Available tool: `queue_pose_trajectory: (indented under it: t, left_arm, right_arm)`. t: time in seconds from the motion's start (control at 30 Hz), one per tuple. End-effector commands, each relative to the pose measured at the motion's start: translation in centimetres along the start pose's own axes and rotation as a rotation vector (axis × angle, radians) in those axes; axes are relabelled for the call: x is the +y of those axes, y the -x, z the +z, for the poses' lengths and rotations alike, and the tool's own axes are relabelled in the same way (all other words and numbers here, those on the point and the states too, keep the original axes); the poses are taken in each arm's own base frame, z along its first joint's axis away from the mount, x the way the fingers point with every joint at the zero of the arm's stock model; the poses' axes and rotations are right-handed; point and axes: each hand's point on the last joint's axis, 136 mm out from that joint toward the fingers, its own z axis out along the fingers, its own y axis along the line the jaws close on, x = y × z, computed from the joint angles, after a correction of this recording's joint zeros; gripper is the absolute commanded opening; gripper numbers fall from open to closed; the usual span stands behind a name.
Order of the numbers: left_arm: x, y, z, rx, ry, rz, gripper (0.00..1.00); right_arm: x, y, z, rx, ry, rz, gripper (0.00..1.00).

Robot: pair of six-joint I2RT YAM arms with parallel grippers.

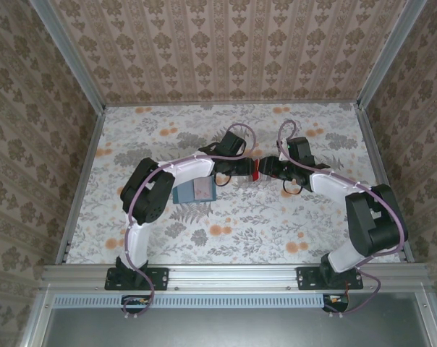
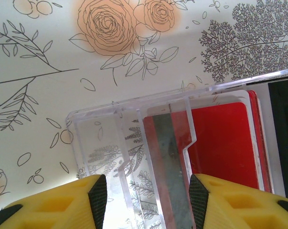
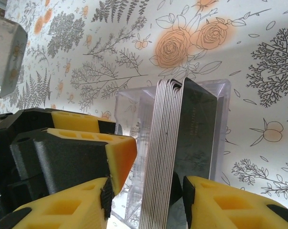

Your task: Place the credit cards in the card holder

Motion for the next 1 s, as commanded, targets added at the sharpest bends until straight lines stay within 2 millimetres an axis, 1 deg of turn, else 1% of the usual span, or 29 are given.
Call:
queue_pose_trajectory:
  t: [0.0, 0.17, 0.37, 0.47, 0.53, 0.6, 0.7, 0.8, 0.97]
  left_arm:
    - [-0.5, -0.5, 0.2, 0.027, -0.008, 0.003, 0.52]
    - [-0.5, -0.4, 0.2, 0.027, -0.005, 0.006, 0.52]
    - [-0.4, -0.8, 0.3, 0.032, -0.003, 0.002, 0.52]
    - [-0.3, -0.8, 0.2, 0.029, -0.003, 0.002, 0.52]
    - [-0.4, -0.7, 0.1, 0.027, -0.006, 0.001, 0.52]
    - [-0.4, -0.7, 0.2, 0.025, -0.006, 0.001, 0.52]
    - [-0.5, -0.7, 0.2, 0.024, -0.013, 0.0, 0.52]
    - [-0.6, -0.7, 0.3, 0.022, -0.019, -0.001, 0.52]
    - [-0.9, -0.8, 0.3, 0.023, -0.029, 0.002, 0.52]
  right_arm:
    - [1.1, 0.4, -0.8, -0.026, 0.034, -0.036, 0.46]
    - [1.1, 0.4, -0.9, -0.028, 0.033, -0.036, 0.42]
    - [0.9, 0.4, -0.8, -0.026, 0.023, -0.035, 0.39]
    - [0.1, 0.2, -0.7, -0.017, -0.018, -0.028, 0.4]
    - [-0.6, 0.1, -0.6, -0.011, -0.06, -0.027, 0.44]
    - [-1.4, 0.0, -0.4, 0.0, -0.098, -0.025, 0.45]
    - [-1.9, -0.3, 0.0, 0.016, -0.14, -0.045, 0.46]
    - [-1.5, -0.6, 0.5, 0.03, -0.139, -0.076, 0.46]
    - [-0.1, -0.9, 1.0, 0.041, -0.164, -0.171, 0.47]
